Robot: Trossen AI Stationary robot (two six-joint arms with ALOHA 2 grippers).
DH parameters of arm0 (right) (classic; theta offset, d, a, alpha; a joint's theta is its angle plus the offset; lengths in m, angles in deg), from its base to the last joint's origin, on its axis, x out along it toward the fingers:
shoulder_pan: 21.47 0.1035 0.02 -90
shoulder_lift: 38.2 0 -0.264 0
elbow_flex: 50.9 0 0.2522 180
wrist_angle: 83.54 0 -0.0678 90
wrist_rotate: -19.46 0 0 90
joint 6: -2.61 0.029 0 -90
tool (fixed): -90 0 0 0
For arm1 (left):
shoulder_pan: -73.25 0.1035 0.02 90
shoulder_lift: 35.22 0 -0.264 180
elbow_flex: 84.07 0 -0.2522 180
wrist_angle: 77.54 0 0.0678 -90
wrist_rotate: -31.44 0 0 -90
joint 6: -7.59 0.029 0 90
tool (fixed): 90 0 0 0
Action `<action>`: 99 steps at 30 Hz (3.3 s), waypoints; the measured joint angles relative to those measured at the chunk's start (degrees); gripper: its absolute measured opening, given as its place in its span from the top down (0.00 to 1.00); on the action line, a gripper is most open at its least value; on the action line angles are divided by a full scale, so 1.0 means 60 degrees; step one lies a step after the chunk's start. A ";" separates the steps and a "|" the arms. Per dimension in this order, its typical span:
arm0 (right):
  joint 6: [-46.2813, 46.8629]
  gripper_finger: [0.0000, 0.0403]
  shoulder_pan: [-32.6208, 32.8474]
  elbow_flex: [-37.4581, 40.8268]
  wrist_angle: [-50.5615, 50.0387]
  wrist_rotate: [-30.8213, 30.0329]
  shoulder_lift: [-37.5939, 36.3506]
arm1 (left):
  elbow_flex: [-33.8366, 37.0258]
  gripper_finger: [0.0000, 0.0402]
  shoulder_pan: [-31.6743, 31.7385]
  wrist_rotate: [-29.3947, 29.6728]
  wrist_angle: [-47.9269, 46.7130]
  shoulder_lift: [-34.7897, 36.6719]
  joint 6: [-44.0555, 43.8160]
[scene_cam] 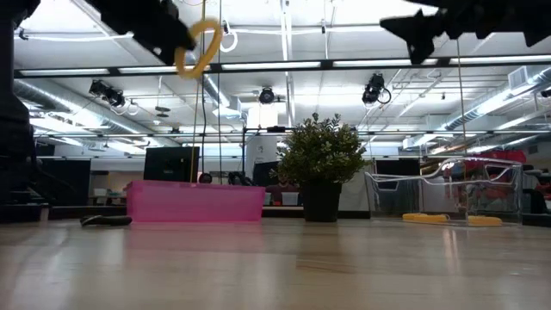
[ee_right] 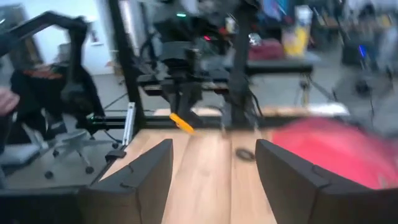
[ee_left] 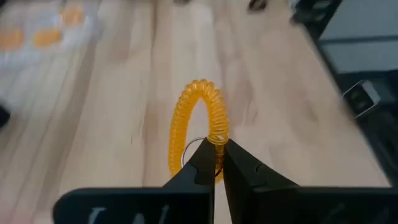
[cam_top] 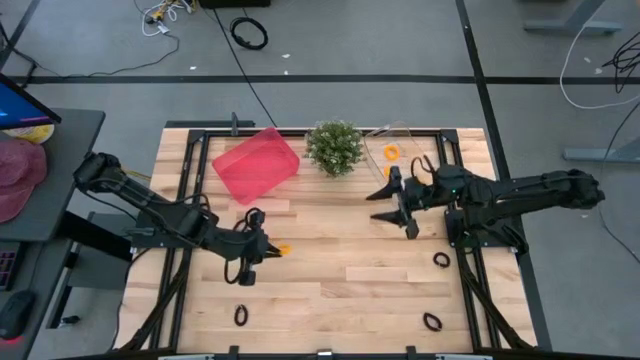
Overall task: Sort spring keychains
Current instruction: Put the yellow spring keychain into the transparent bin
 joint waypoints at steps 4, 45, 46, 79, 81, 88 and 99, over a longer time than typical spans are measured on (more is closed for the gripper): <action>-0.1187 0.43 0.0726 0.0000 0.1178 -0.0019 0.0740 | 0.0000 0.97 -0.0050 0.0000 0.0960 0.0000 0.0551; -0.1760 0.43 0.1831 -0.4197 0.4633 -0.0025 0.7570 | -0.0011 0.96 -0.0045 -0.1189 0.3670 -0.0078 0.1158; -0.1751 0.43 0.1831 -0.4197 0.4702 -0.0025 0.7635 | -0.0011 0.96 -0.0045 -0.1186 0.3718 -0.0119 0.1194; -0.1503 0.43 0.1871 -0.4197 0.5087 0.0991 0.7869 | -0.0004 0.96 0.0094 -0.1102 0.4229 -0.0393 0.1507; -0.1507 0.43 0.1871 -0.4197 0.5087 0.0987 0.7869 | -0.0004 0.96 0.0091 -0.0950 0.4243 -0.0393 0.1511; -0.1526 0.47 0.1871 -0.4197 0.5114 0.0743 0.7898 | -0.0015 0.95 0.0150 -0.0819 0.4796 -0.0532 0.1759; -0.1685 0.69 0.1871 -0.4193 0.5136 0.0729 0.7960 | -0.0007 0.95 0.0531 -0.1125 0.5005 -0.0882 0.1753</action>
